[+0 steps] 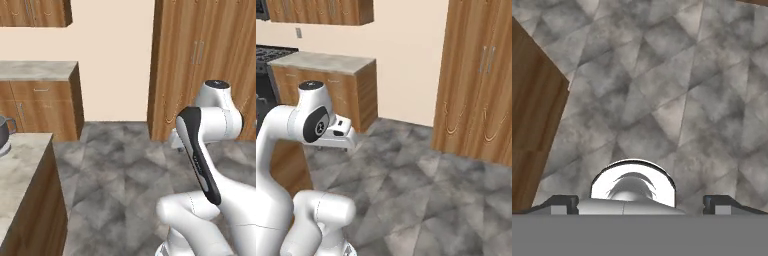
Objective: Navigate to the coffee machine.
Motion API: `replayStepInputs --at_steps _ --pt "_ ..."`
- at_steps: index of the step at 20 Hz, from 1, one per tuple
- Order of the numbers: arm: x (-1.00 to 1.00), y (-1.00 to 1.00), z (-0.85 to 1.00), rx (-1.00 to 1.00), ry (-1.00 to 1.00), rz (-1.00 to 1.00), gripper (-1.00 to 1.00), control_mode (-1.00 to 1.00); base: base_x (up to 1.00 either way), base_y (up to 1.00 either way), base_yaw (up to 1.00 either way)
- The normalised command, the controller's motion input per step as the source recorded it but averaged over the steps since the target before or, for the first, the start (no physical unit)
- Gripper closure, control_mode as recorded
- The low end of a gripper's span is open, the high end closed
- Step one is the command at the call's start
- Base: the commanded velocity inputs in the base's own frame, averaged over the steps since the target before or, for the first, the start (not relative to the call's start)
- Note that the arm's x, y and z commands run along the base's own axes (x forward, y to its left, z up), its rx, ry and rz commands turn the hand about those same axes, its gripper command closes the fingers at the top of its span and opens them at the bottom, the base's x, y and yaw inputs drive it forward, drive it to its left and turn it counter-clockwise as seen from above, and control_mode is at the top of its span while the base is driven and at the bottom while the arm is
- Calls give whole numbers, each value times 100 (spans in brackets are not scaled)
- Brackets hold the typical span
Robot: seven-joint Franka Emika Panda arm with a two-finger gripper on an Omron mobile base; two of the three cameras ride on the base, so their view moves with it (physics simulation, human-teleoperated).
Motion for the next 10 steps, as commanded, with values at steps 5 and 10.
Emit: replayStepInputs --at_steps 5,10 --pt "0 0 0 0 0 0 -100 100 77 18 68" --pt "0 0 0 0 0 0 -100 100 76 1 65"
